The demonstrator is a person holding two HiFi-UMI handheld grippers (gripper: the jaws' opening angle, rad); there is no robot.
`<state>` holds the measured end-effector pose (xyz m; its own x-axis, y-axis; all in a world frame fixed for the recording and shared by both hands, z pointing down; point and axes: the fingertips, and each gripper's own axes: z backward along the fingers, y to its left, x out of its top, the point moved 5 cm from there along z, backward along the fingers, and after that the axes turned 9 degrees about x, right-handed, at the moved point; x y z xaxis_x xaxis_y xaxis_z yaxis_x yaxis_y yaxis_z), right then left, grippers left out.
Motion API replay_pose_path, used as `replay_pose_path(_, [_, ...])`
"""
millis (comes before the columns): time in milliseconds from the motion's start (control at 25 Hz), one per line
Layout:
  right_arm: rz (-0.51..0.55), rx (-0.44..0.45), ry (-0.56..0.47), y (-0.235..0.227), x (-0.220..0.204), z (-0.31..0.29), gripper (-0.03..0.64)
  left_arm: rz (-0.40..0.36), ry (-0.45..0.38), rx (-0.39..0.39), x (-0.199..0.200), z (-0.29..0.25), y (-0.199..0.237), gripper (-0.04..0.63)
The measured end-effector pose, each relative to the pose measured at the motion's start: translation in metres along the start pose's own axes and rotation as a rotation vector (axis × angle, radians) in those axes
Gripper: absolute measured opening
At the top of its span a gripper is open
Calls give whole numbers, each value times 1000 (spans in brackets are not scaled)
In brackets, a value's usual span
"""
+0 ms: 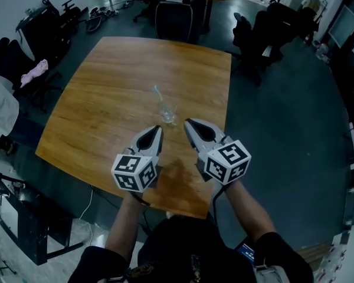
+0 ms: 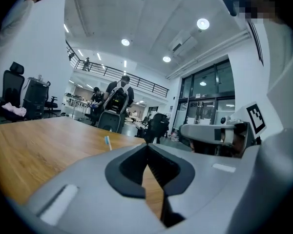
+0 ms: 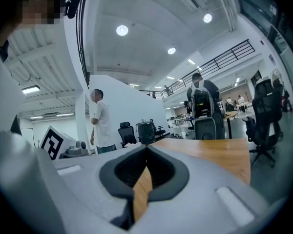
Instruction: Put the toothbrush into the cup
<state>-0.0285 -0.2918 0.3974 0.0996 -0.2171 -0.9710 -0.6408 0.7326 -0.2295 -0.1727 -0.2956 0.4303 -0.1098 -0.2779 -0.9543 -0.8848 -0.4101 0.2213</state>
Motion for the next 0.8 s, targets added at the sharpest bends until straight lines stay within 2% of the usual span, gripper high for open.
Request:
replay_pose_path(320, [-6, 53, -135, 51, 30, 23, 3, -55, -77, -106, 28, 54, -42, 8])
replay_pose_path(480, [-34, 79, -177, 65, 41, 32, 3, -75, -98, -123, 38, 70, -53, 8])
replay_pose_path(640, [-18, 108, -187, 76, 49, 41, 3, -82, -115, -115, 45, 77, -62, 8])
replay_pose_path(800, [61, 125, -134, 88, 51, 50, 3, -86, -145, -114, 53, 87, -76, 8])
